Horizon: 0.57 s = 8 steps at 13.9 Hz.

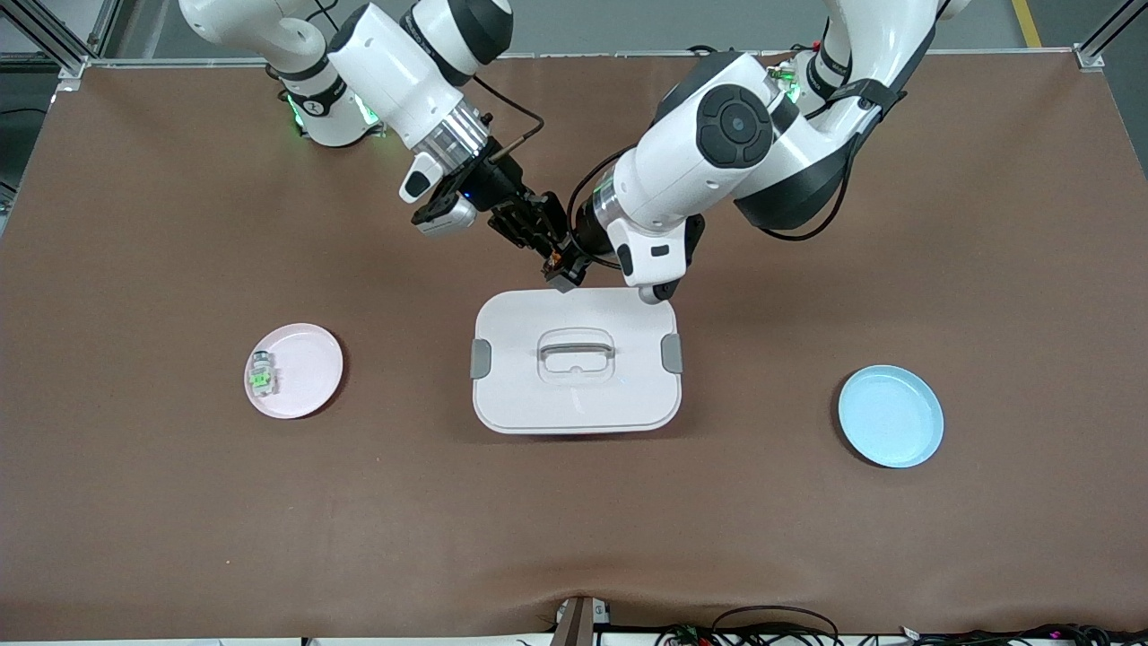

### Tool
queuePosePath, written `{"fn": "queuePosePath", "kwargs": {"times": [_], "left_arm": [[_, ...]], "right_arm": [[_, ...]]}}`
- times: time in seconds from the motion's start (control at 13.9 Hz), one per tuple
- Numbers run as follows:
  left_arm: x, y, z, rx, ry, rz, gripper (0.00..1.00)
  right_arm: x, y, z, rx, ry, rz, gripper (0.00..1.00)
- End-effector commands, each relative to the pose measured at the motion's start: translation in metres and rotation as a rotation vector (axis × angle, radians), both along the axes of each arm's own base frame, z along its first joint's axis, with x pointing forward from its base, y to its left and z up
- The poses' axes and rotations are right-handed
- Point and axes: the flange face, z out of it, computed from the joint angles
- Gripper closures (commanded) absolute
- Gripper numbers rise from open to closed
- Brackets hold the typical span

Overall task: Transfer orange switch to right arm and place
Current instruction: 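Close the right gripper on the orange switch beside the left gripper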

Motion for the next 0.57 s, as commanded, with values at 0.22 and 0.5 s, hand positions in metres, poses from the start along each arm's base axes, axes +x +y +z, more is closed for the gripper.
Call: {"fn": "queuePosePath", "kwargs": {"times": [0.22,0.5], "left_arm": [[-0.009,-0.007,0.018,-0.003,-0.02,-0.005,0.0],[-0.003,0.018,0.037,0.043,-0.043,-0.004,0.0]], "right_arm": [[0.001,0.021,-0.005,0.025,0.017,-0.001,1.0],[0.002,0.022,-0.006,0.025,0.017,-0.001,1.0]]}}
